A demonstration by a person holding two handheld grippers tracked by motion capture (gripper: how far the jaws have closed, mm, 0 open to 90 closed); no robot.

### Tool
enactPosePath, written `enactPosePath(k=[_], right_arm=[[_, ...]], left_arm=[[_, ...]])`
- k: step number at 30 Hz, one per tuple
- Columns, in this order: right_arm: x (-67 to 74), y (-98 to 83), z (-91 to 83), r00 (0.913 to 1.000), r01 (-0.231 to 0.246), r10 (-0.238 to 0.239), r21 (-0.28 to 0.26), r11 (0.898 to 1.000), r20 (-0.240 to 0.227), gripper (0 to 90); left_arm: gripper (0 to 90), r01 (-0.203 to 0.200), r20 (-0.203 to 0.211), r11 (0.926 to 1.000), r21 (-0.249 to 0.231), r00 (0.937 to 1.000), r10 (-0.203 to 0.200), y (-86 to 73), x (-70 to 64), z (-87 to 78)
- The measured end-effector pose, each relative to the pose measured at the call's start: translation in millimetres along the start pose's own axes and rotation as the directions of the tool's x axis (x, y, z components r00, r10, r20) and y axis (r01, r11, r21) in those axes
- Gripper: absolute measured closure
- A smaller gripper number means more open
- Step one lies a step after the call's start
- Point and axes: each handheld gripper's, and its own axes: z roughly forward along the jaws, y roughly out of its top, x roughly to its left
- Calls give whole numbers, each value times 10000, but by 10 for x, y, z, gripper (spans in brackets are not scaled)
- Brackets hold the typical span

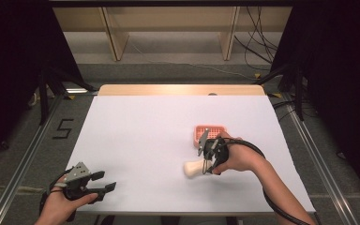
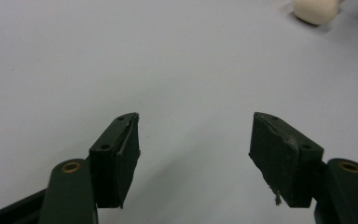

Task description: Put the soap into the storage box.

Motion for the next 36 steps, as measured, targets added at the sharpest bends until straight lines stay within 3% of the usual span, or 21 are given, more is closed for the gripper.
enactPosePath(k=[1,2,3,4,6,9,10,11,12,16,17,22,24,25,27,28,30,32,33,34,36], right_arm=[[-58,15,18,9961,879,-878,-217,9959,49,336],[-29,21,8,9993,371,-371,-56,9993,81,335],[-14,39,8,9998,202,-202,-35,9998,-29,335],[-37,41,14,9989,462,-462,-115,9989,33,335],[-27,56,3,9994,333,-333,65,9994,2,335],[-34,86,20,9987,488,-490,-157,9987,-131,333],[-71,84,21,9957,922,-922,-155,9956,12,333],[-45,88,16,9986,535,-535,52,9986,-9,333],[-42,95,25,9987,515,-515,-25,9987,-39,333],[-73,120,57,9947,1019,-1021,-142,9947,-137,332],[-37,126,38,9987,483,-482,121,9988,-138,332],[-78,172,49,9942,1065,-1067,-148,9942,-96,334],[-73,184,42,9949,991,-996,-286,9947,-169,334],[-53,188,38,9972,731,-736,-258,9970,-161,334],[-76,201,53,9924,1230,-1230,-174,9923,-30,334],[-48,199,49,9967,802,-802,-43,9968,-86,334],[-76,221,57,9911,1323,-1325,-139,9911,-88,334],[-68,226,53,9934,1147,-1148,-168,9933,-85,335],[-86,227,60,9912,1324,-1324,-171,9911,-11,336],[-87,224,59,9920,1263,-1262,-139,9919,37,337],[-78,233,55,9940,1087,-1088,-81,9940,-65,339]], left_arm=[[326,-196,-15,9998,30,9998,196,5,8,-5],[326,-167,-22,9999,23,9999,167,4,6,-5],[326,-163,-25,9999,30,9999,163,4,7,-6],[326,19,-58,9999,-130,10000,-19,-5,-3,10],[326,-127,-53,9999,-108,9999,126,0,5,2],[326,-78,31,10000,39,10000,78,2,7,-2],[326,-27,-95,9999,-109,10000,26,-3,-2,5],[326,-110,-3,9999,-40,9999,110,3,6,-3],[326,-83,-23,9999,-92,10000,83,1,5,0],[324,-16,28,10000,5,10000,16,-1,3,-1],[324,-64,10,10000,19,10000,64,0,5,-1],[324,-98,-34,9999,-59,9999,98,1,10,-4],[324,-117,-78,9999,-23,9999,117,0,13,-9],[324,-120,-70,9999,-16,9999,120,0,14,-9],[324,-193,-65,9998,-47,9998,193,3,17,-3],[324,-82,-15,9999,-103,10000,82,3,5,-2],[324,-59,-37,9999,-144,10000,58,-1,3,4],[324,-79,-10,9999,-96,10000,79,1,5,-2],[324,-79,-15,9999,-94,10000,79,1,7,-3],[324,-305,-63,9995,12,9995,305,6,27,-7],[324,-174,-57,9998,-92,9998,173,2,14,-4]])
